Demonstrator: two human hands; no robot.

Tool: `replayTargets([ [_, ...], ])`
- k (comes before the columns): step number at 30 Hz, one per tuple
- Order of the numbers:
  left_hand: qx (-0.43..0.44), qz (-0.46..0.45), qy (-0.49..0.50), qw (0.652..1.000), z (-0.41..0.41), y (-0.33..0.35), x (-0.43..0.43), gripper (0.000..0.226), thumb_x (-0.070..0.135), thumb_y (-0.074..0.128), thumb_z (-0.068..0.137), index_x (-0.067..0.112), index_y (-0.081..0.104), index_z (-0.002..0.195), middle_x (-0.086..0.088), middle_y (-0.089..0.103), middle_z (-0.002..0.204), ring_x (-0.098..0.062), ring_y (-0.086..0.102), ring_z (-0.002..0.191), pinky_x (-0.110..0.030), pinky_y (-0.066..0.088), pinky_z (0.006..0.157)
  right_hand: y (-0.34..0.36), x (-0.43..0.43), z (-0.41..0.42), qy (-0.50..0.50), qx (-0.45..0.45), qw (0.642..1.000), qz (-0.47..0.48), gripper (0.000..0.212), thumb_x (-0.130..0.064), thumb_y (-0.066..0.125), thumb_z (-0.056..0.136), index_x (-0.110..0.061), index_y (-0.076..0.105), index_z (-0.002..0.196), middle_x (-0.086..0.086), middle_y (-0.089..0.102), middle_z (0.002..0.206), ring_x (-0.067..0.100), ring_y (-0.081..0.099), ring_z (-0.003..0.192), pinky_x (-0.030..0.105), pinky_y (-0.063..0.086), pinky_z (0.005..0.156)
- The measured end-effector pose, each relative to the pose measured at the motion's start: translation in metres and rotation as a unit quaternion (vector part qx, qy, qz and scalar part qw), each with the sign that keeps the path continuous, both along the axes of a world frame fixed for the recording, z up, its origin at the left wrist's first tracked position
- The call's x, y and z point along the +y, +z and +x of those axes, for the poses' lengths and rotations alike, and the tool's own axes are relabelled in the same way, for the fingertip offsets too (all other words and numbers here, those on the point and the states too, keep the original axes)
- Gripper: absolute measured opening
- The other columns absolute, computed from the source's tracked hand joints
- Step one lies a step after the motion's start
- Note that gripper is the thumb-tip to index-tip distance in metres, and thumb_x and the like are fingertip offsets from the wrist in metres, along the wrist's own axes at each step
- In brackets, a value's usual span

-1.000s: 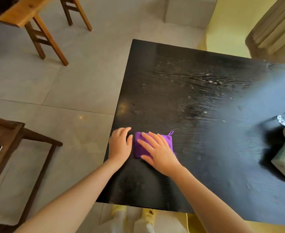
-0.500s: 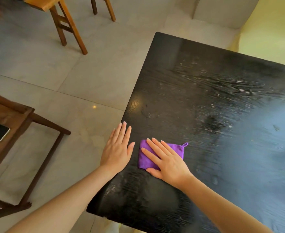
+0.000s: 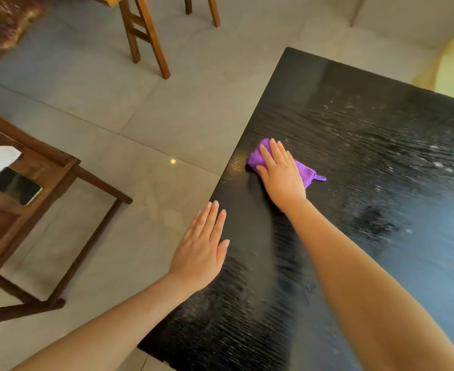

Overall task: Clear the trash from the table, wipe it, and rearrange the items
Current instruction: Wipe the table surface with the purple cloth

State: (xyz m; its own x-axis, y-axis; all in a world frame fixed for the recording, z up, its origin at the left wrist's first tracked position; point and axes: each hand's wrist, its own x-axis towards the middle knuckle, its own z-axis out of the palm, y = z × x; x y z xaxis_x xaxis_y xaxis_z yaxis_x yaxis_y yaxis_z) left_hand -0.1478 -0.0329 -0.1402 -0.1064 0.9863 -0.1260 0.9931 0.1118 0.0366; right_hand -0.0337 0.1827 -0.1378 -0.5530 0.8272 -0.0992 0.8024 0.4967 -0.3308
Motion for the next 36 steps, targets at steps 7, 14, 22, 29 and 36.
replayTargets([
  [7, 0.009, 0.005, 0.003, 1.0, -0.001, 0.0, 0.0, 0.06, 0.04, 0.023, 0.097, 0.004, 0.031, 0.145, -0.015, 0.028, 0.154, -0.027, 0.024, 0.144, -0.04, 0.01, 0.114, -0.002, 0.009, -0.007, 0.027, 0.027, 0.999, 0.01, 0.049, -0.03, 0.038, 0.099, -0.014, 0.032, 0.145, 0.009, 0.022, 0.157, 0.026, 0.015, 0.146, 0.036, 0.009, 0.119],
  [14, 0.003, -0.005, 0.006, 1.0, -0.003, 0.0, 0.002, 0.06, 0.038, 0.021, 0.096, 0.002, 0.031, 0.144, -0.017, 0.028, 0.153, -0.026, 0.025, 0.143, -0.034, 0.006, 0.116, 0.006, -0.096, 0.046, 0.159, 0.04, 0.986, 0.002, 0.049, -0.036, 0.038, 0.092, -0.013, 0.052, 0.133, 0.011, 0.046, 0.143, 0.029, 0.041, 0.135, 0.039, 0.018, 0.113],
  [22, 0.006, -0.014, 0.011, 1.0, -0.002, 0.001, 0.003, 0.063, 0.041, 0.017, 0.097, 0.001, 0.033, 0.143, -0.018, 0.031, 0.152, -0.028, 0.028, 0.142, -0.033, 0.005, 0.115, 0.006, -0.194, 0.129, 0.147, 0.03, 0.988, 0.047, 0.045, -0.036, 0.046, 0.091, -0.019, 0.051, 0.133, 0.005, 0.047, 0.144, 0.023, 0.044, 0.133, 0.04, 0.031, 0.111],
  [29, -0.007, -0.01, 0.007, 1.0, -0.002, 0.0, 0.003, 0.071, 0.045, 0.001, 0.096, 0.0, 0.028, 0.144, -0.018, 0.025, 0.154, -0.028, 0.021, 0.144, -0.029, -0.004, 0.116, -0.004, -0.151, 0.131, 0.039, 0.055, 0.996, 0.066, 0.045, -0.03, 0.044, 0.09, -0.01, 0.055, 0.129, 0.013, 0.052, 0.138, 0.031, 0.047, 0.129, 0.036, 0.025, 0.112],
  [36, -0.032, 0.019, 0.013, 0.999, -0.001, 0.001, 0.005, 0.067, 0.045, 0.009, 0.094, 0.007, 0.017, 0.149, -0.011, 0.012, 0.158, -0.02, 0.005, 0.147, -0.033, 0.003, 0.12, 0.0, -0.067, 0.111, -0.109, 0.075, 0.991, 0.031, 0.039, -0.018, 0.048, 0.094, -0.006, 0.05, 0.131, 0.016, 0.042, 0.145, 0.036, 0.037, 0.135, 0.048, 0.033, 0.111],
])
